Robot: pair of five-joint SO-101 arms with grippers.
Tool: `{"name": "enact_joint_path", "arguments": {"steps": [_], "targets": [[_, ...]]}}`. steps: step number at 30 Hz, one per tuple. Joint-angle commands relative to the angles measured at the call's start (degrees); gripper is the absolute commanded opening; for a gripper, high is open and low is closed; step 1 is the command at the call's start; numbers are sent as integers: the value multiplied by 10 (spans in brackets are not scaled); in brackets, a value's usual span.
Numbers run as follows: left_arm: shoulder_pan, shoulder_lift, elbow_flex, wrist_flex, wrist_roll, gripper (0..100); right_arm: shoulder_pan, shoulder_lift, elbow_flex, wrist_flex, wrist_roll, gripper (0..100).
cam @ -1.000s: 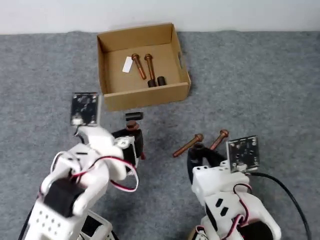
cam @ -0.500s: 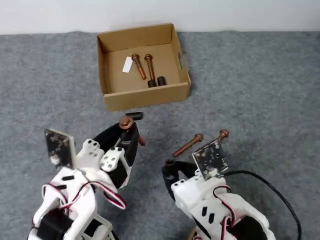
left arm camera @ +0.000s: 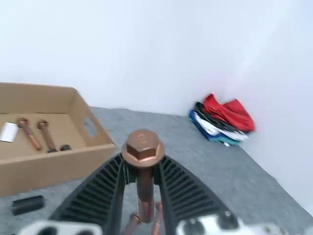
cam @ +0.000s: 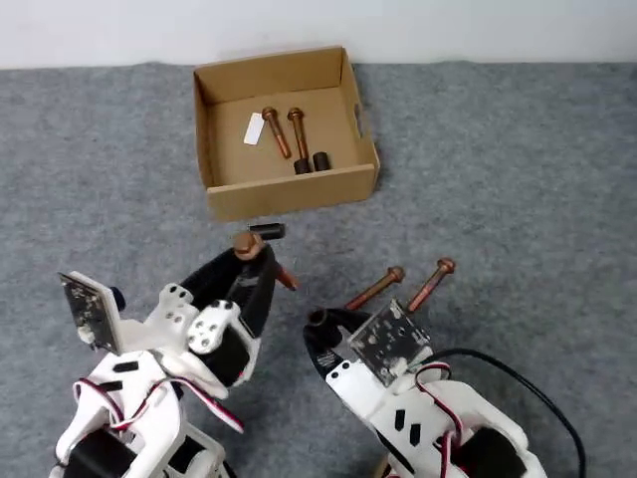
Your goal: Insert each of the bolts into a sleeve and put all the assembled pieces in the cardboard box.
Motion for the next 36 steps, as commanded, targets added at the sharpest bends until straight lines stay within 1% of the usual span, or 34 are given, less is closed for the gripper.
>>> {"name": "enact_joint_path", "arguments": {"steps": [1,8,12,14,18,24,28,31,33,36], "targets": [[36,-5,-29,11,16,6,-3,0,-5,-30,31,9],[44,-3,-28,13,17,6,-3,-5,-9,-31,52,9],[45,-3,-24,16,17,6,-3,-4,-9,-63,61,9],[45,-3,-24,30,17,6,-3,-3,-9,-71,70,9],[45,-3,-23,53,17,6,-3,-4,-9,-72,72,9],[47,-3,3,52,17,6,-3,-1,-9,-87,72,9],[91,-3,17,54,16,6,-3,0,-9,-87,72,9],[98,-3,23,55,10,9,-3,0,-9,-86,72,9],[98,-2,22,62,-16,38,-3,-2,-9,-82,72,9],[80,-2,15,77,-25,129,0,-4,-9,-80,72,9]]}}
